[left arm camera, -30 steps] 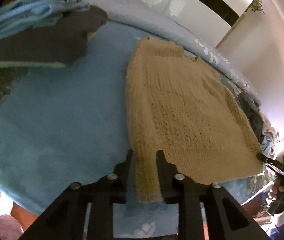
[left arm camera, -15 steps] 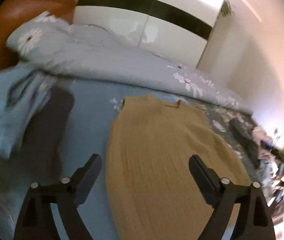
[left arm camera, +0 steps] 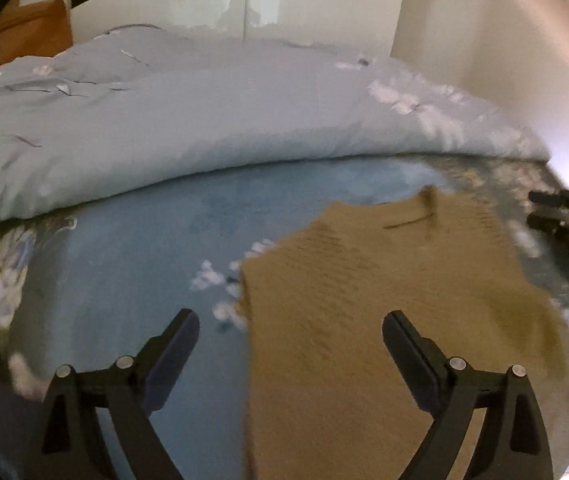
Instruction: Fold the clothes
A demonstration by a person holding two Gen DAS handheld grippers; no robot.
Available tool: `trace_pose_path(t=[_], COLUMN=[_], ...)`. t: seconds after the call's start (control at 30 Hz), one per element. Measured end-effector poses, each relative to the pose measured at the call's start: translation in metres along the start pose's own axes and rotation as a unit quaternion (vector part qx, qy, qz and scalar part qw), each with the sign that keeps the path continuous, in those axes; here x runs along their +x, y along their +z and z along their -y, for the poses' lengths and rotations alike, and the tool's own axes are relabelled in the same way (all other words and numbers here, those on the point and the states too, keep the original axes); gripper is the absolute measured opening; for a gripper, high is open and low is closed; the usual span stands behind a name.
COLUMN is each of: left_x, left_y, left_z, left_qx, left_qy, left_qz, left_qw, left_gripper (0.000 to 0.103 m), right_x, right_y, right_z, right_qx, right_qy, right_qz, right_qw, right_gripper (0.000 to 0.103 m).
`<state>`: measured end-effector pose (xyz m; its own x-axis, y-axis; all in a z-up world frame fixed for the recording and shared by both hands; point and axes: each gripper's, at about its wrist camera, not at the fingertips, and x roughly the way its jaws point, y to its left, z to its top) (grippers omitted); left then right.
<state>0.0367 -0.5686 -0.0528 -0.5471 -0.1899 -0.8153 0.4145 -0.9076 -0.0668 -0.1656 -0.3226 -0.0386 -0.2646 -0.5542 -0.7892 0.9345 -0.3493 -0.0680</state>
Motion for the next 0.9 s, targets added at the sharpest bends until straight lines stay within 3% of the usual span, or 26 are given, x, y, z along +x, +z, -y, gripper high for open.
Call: trace_pose_path(t=[0.17,0.33,0.4,0.5,0.63,0.73,0.9], left_x=[0.055,0.085,0.09,0.092,0.08,0.063,-0.002], left_y=[0.014,0.02,0.019,0.015,0.017,0.019,0.022], left_z=[-0.022,-0.026,-0.024,-0.02,-0.014,-0.011,-0.01], left_qx=[0.012,0.007,0.004,0.013,0.018,0.018,0.023], left_qy=[0.018,0.004,-0.016,-0.039,-0.039,-0.044,-0.067], left_qz=[-0.027,-0.032,-0.035,-0.037,-0.024,-0.003,0.06], left_qw=[0.9994,0.9995,0.9992,0.9985,0.9988,0.9989,0.9957], left_gripper=[0.094,0.09,0.082,0.057,0.011,0.011,0.011], right_x=[0.07,0.095,0.095,0.095,0.09,0.072,0.0], right_y=[0.01,0.008,0.008,0.008,0.009,0.011,0.019], right_z=[0.019,0.039,0.037,0.034,0.03,0.024,0.015], right_qx=[-0.025,0.006,0.008,0.01,0.015,0.006,-0.011], right_qy=[-0.008,0.019,0.03,0.048,0.056,0.045,0.045], right_qz=[-0.058,-0.066,-0.066,-0.066,-0.074,-0.069,0.003], right_qw=[0.998,0.998,0.997,0.997,0.996,0.997,0.999], right_gripper=[0.063,0.063,0.061,0.04,0.012,0.011,0.01])
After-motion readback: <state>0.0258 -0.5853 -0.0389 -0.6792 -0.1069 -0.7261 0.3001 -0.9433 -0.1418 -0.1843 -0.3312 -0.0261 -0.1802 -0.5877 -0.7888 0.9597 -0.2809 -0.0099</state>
